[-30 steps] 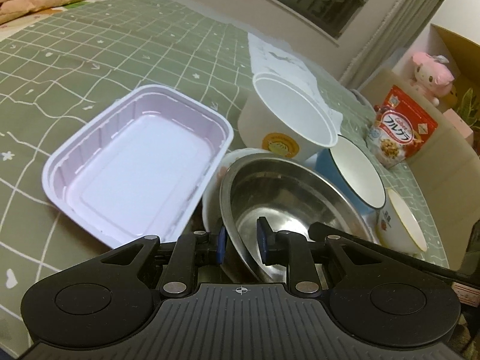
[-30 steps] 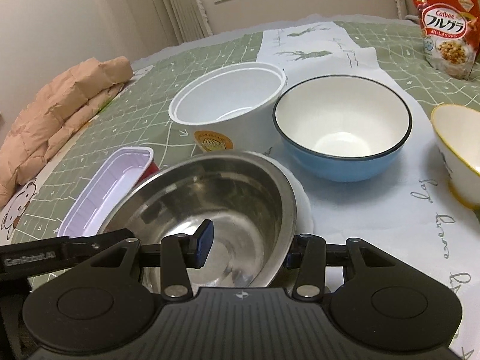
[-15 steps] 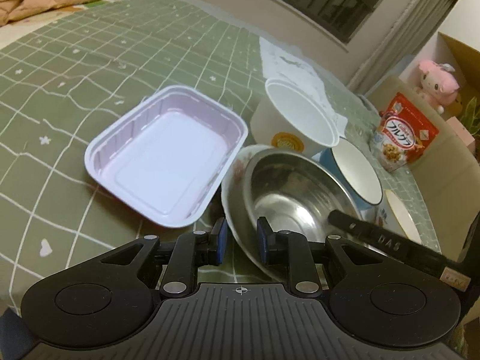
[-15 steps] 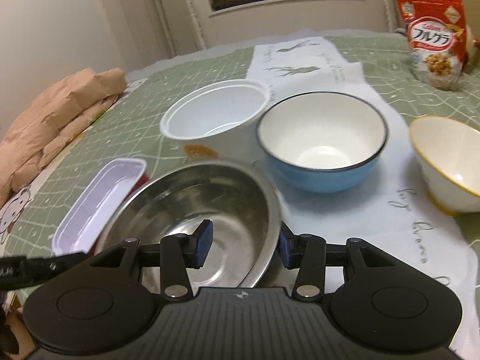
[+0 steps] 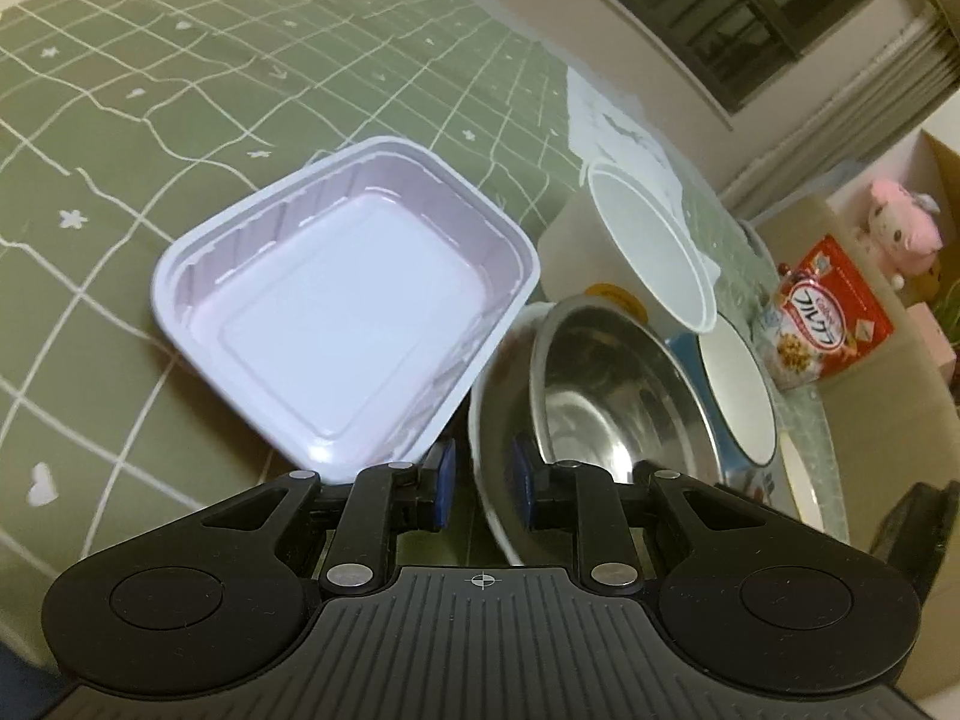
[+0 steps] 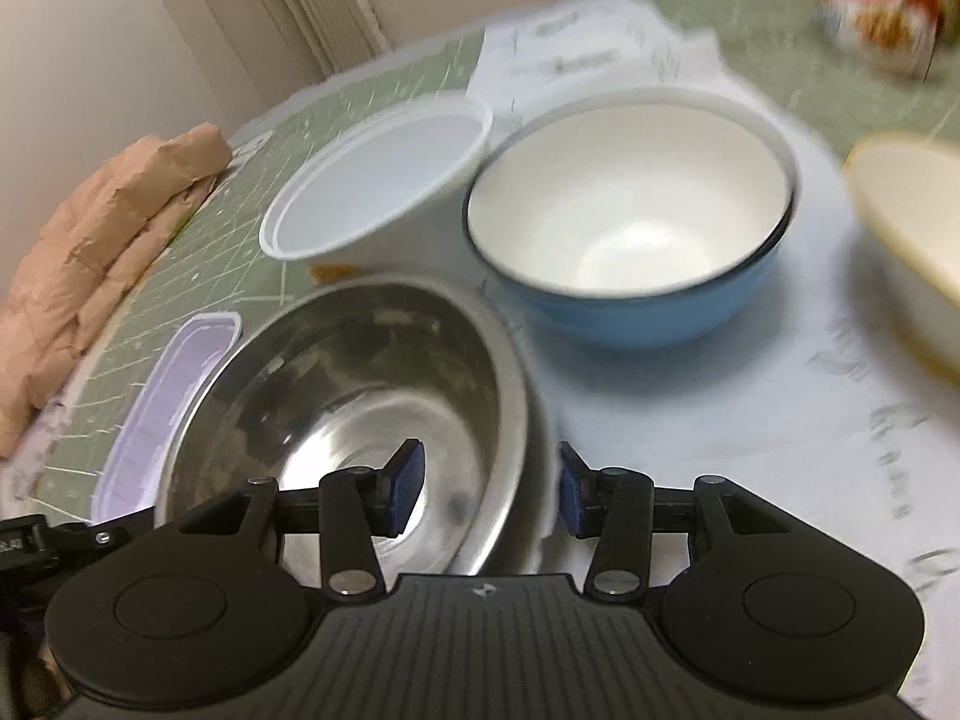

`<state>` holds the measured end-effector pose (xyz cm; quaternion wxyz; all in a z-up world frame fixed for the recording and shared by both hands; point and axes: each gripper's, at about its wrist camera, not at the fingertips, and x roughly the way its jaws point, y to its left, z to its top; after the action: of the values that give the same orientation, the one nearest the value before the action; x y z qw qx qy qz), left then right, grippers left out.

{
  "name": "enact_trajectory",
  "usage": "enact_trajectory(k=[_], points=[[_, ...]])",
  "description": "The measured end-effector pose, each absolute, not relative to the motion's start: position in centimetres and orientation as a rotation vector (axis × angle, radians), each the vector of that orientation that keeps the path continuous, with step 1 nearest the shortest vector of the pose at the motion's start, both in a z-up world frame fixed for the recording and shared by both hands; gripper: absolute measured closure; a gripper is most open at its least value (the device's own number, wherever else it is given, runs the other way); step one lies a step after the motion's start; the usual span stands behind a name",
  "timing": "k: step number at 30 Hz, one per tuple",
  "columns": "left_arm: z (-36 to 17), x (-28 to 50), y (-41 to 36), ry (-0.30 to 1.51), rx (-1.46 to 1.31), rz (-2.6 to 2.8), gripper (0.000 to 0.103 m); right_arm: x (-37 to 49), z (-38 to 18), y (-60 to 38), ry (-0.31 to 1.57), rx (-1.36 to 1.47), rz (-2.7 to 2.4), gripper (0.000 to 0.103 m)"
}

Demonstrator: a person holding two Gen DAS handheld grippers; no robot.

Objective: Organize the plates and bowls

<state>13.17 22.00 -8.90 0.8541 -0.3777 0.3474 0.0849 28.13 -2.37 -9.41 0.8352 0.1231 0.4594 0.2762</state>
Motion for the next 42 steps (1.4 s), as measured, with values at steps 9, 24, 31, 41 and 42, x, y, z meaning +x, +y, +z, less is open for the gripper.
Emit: enact_trajectory(k=[9, 24, 31, 41, 42], points=[[-8.6, 14.8, 20.1, 0.797, -0.661, 0.177, 0.081, 27.7, -9.1, -3.4, 0.979, 0.294, 0.644, 0.051], [-8.2, 15.9, 15.0, 0.851, -0.545, 0.119, 0.078, 26.0, -9.5, -8.9, 0.972, 0.338, 0.577, 0.051], [-7.4, 15.1, 13.9, 0.839, -0.471, 0.148, 0.080, 25.0, -9.1, -8.5, 0.939, 0.283, 0.559, 0.051], [-2.3, 12.6, 12.6, 0.658, -0.459, 0.164, 0.080, 22.4, -5.2, -11.9, 0.765, 0.222, 0.546, 0.048], [-1.9, 12.8, 12.1, 0.632, -0.478, 0.123, 0.080, 22.3, -4.8, -12.4, 0.738, 0.211, 0.523, 0.042]])
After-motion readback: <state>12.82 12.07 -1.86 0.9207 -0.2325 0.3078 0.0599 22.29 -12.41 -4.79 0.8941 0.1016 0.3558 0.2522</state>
